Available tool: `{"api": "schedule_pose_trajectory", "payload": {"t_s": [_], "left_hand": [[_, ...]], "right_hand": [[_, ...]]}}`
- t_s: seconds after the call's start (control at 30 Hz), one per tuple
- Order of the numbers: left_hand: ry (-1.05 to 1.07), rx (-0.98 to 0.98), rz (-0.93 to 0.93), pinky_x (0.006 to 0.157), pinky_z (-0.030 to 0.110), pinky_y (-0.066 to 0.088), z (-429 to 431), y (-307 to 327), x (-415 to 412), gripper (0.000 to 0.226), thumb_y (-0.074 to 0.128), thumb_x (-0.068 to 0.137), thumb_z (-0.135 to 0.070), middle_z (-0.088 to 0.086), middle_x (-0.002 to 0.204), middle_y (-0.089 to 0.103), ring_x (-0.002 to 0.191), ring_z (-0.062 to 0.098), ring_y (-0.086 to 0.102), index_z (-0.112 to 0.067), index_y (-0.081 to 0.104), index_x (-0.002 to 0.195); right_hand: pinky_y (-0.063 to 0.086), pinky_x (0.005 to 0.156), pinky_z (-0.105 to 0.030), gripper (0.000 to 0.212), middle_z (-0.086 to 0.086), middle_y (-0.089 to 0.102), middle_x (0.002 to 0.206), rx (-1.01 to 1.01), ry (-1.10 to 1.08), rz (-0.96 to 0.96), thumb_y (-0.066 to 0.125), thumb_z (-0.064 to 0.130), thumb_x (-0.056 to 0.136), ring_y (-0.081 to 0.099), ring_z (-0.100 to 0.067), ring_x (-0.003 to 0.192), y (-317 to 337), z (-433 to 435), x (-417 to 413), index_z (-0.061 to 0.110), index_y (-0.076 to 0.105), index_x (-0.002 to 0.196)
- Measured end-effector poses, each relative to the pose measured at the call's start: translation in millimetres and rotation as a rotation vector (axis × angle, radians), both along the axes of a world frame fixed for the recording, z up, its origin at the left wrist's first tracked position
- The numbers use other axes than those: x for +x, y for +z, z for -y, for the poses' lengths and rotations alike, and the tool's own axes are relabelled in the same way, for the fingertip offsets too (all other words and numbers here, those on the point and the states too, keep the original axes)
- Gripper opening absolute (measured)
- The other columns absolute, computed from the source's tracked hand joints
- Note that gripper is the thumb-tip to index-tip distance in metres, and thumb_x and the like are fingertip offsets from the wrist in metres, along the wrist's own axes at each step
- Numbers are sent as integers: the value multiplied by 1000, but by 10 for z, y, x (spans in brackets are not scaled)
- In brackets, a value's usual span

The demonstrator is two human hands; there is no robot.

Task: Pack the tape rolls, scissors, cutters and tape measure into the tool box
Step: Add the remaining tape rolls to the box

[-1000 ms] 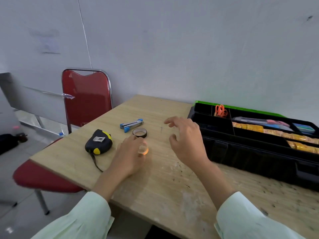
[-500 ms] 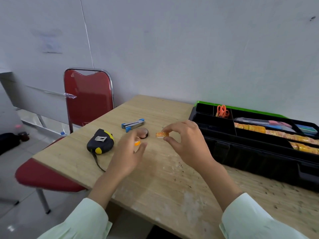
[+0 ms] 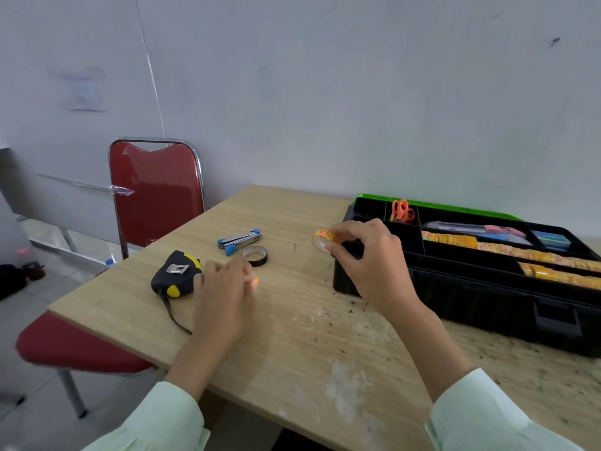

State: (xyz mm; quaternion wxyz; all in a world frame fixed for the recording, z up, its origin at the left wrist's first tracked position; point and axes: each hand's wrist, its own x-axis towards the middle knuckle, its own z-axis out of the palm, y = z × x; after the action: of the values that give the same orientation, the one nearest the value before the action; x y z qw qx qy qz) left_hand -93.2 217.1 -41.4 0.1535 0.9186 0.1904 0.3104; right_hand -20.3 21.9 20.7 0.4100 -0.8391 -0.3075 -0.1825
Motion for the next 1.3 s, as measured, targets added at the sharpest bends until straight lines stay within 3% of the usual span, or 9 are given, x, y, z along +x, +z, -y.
{"api": "schedule_pose_trajectory", "payload": {"t_s": [0.13, 0.27, 0.43, 0.57, 0.73, 0.83, 1.07, 1.2, 1.3], "left_hand": [[-291, -258, 310, 79, 31, 47, 420, 202, 134, 23, 67, 85, -12, -13, 80, 60, 89, 20, 57, -26, 53, 97], [-459, -466, 457, 76, 6, 47, 935, 466, 304, 19, 62, 89, -7, -4, 83, 62, 84, 8, 61, -13, 58, 106], [-680, -397, 381, 83, 16, 47, 1486, 681, 543, 39, 50, 94, -5, 2, 99, 57, 87, 12, 58, -20, 54, 130], [-836, -400, 317, 87, 19, 47, 1924, 785, 730, 39, 50, 94, -3, 3, 102, 51, 95, 14, 55, -23, 57, 126], [-956, -455, 254, 93, 17, 44, 2412, 865, 910, 35, 51, 95, -8, 1, 107, 43, 105, 9, 49, -25, 56, 125], [-992, -474, 233, 91, 11, 43, 2587, 879, 980, 33, 51, 95, -11, 0, 110, 41, 108, 7, 47, -26, 56, 125], [-1051, -487, 211, 87, 7, 43, 2817, 846, 1055, 33, 51, 95, -12, -1, 117, 44, 113, 7, 48, -24, 54, 126], [-1064, -477, 201, 86, 5, 44, 2867, 848, 1107, 33, 54, 94, -13, -1, 116, 45, 113, 6, 50, -22, 54, 126], [-1063, -469, 189, 91, 15, 47, 2911, 846, 1161, 33, 55, 93, -13, 0, 116, 46, 111, 7, 51, -22, 55, 125]], "right_hand": [[49, 72, -14, 23, 10, 68, 91, 104, -71, 15, 64, 30, 88, 59, -1, 83, 86, 278, 44, 26, 68, 110], [57, 67, -23, 25, 7, 68, 80, 230, -131, -29, 65, 20, 89, 67, -6, 71, 213, 665, 57, 26, 66, 114], [58, 72, -32, 16, 6, 69, 77, 291, -343, -44, 66, 18, 88, 68, -10, 70, 367, 1308, 116, 23, 70, 103], [42, 58, -7, 24, 3, 66, 78, 190, -555, -61, 62, 13, 88, 62, -10, 73, 477, 1902, 146, 24, 69, 108], [36, 54, -10, 15, -6, 69, 80, 59, -741, -146, 61, 12, 88, 64, -22, 80, 532, 2526, 183, 15, 66, 102], [39, 51, -19, 15, -8, 68, 87, -1, -776, -216, 64, 10, 86, 64, -21, 78, 532, 2657, 204, 12, 66, 101], [33, 49, -13, 16, -9, 67, 95, -199, -750, -304, 65, 12, 87, 60, -17, 77, 452, 2643, 264, 10, 71, 102], [50, 68, -29, 20, 2, 69, 85, -233, -741, -327, 70, 17, 83, 62, -17, 83, 384, 2622, 289, 20, 64, 102], [48, 92, -43, 12, 1, 69, 92, -303, -782, -322, 71, 25, 82, 59, -22, 99, 341, 2639, 315, 28, 64, 91]]}}
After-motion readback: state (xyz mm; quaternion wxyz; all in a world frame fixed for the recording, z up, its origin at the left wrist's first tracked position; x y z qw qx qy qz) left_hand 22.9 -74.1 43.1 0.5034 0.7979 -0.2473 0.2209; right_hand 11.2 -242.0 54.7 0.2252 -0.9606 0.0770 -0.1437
